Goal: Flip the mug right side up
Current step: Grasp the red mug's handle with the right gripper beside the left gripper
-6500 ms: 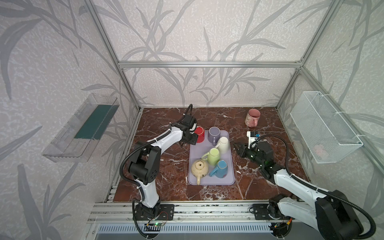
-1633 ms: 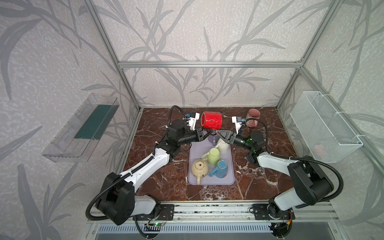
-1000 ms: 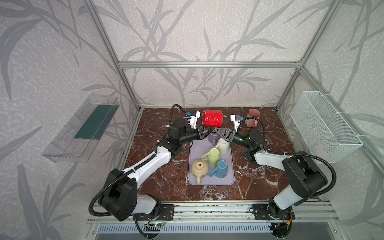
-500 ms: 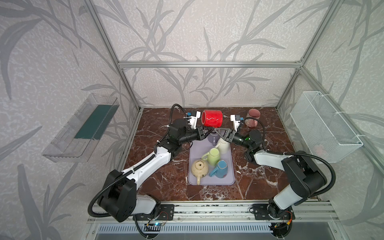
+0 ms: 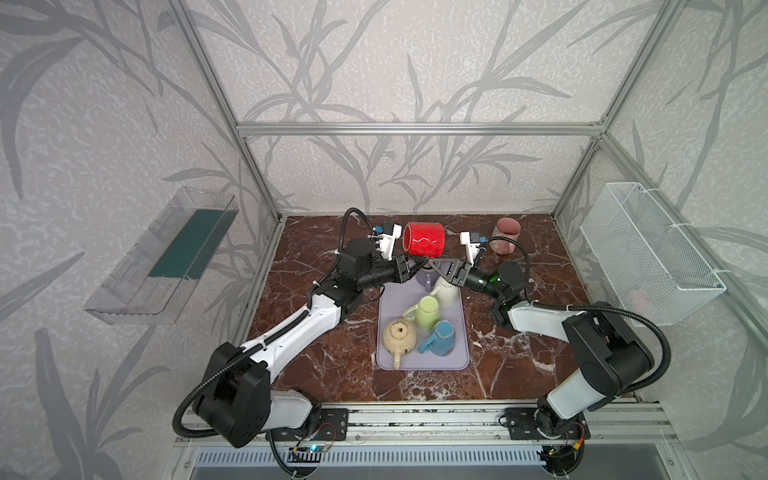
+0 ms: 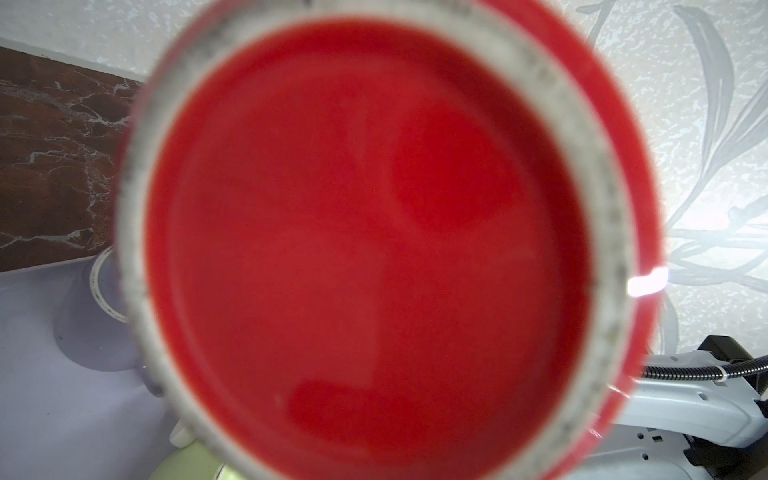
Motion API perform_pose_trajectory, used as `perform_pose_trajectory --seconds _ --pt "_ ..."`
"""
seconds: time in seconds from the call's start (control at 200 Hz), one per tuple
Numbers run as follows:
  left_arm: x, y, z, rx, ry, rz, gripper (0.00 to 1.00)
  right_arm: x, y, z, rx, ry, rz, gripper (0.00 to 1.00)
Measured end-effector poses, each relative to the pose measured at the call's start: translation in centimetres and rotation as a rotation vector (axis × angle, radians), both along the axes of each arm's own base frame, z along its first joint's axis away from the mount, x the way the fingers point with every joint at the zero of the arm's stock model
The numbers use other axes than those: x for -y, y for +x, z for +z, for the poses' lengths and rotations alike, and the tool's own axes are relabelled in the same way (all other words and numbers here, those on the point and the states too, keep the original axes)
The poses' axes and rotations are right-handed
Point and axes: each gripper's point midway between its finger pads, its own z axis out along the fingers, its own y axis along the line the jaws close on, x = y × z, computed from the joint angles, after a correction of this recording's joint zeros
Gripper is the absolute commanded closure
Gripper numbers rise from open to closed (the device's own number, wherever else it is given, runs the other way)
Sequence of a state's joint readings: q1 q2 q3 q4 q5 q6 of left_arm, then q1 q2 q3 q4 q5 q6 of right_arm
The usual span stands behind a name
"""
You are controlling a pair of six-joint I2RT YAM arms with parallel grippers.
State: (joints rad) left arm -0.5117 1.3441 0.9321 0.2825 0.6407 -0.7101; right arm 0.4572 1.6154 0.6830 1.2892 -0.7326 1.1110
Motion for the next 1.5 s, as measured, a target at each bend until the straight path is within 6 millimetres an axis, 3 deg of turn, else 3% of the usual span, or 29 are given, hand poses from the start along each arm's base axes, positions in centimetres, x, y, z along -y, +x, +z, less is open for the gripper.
perform_pose_trajectory --seconds 0.135,0.3,0.45,0.575,0.67,1.115,1.22,1.36,1.5 --pt "-0.1 0.0 -0.1 -0.004 0.006 0.007 0.83 0.1 0.0 -0.1 -0.002 -0.001 -0.001 1.00" --pt "-0.2 -0.1 0.3 -0.003 -0.005 0.009 1.00 0.1 -0.2 -0.1 0.007 -0.002 0.002 1.00" --pt "-0.2 -0.1 0.4 -0.001 -0.006 0.008 1.00 0.1 -0.2 0.0 0.010 0.000 0.003 1.00" --pt "-0.1 -0.2 0.5 0.002 -0.009 0.004 1.00 0.1 -0.2 0.0 0.013 0.001 0.004 0.83" --pt "-0.1 -0.2 0.6 0.002 -0.015 0.000 1.00 0.1 -0.2 0.1 0.015 0.004 0.003 0.76" --pt "0.2 0.2 1.1 0.019 -0.044 -0.002 1.00 0.0 0.1 1.1 0.022 0.034 0.007 0.71" --pt "0.3 0.5 1.1 0.018 -0.055 0.003 1.00 -0.2 0.4 1.3 0.023 0.038 0.009 0.76" --pt "0.3 0.6 1.4 0.010 -0.074 0.004 1.00 -0.2 0.5 1.3 0.024 0.041 0.012 1.00" --pt "0.3 0.7 1.5 0.012 -0.083 0.001 1.00 -0.2 0.5 1.5 0.032 0.046 0.008 1.00"
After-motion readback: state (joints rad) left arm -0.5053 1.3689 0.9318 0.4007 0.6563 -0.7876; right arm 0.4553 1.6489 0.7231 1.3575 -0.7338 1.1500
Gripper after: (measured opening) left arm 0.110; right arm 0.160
